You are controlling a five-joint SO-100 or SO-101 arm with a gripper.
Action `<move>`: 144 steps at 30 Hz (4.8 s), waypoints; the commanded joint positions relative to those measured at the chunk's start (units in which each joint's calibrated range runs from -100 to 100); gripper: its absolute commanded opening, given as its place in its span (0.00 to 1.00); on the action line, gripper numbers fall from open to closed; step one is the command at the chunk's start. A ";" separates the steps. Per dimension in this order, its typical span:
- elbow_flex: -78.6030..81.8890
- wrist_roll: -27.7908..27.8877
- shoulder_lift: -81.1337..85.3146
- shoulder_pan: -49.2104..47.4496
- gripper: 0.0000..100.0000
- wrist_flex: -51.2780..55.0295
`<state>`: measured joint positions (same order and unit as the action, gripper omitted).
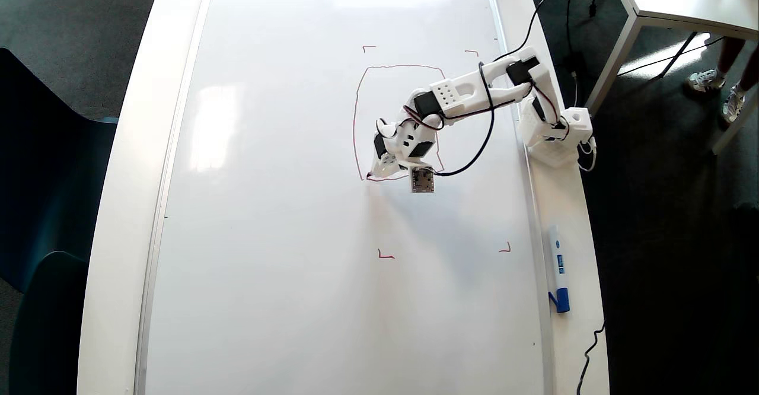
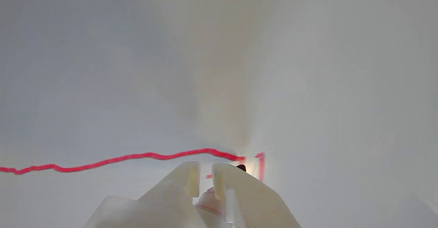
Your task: Draw on a whiteboard a robot head using a pen attached to the gripper
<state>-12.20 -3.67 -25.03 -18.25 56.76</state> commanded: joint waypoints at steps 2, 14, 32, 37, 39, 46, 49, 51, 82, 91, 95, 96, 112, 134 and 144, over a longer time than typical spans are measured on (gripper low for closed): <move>-0.01 0.29 6.71 2.96 0.01 4.75; 6.16 1.80 8.97 6.94 0.01 5.02; 15.24 1.74 6.54 6.87 0.01 -4.19; 15.24 1.69 6.46 7.16 0.01 -4.45; 15.24 1.69 6.46 7.16 0.01 -5.24; 15.42 1.80 6.54 7.38 0.01 -6.45; 15.96 1.85 6.71 8.56 0.01 -6.45; 16.06 2.98 6.71 9.45 0.01 -6.37; 23.14 5.50 11.32 15.49 0.01 -6.19; 29.67 5.23 15.68 15.05 0.01 -6.63; 30.13 5.12 16.10 14.97 0.01 -7.32; 30.13 5.07 16.10 14.90 0.01 -7.41; 29.31 4.96 15.51 7.90 0.01 -7.50; 28.77 3.57 15.43 7.16 0.01 -10.71; 23.86 3.57 20.71 7.16 0.01 -5.93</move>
<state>16.03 0.13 -9.70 -10.86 47.80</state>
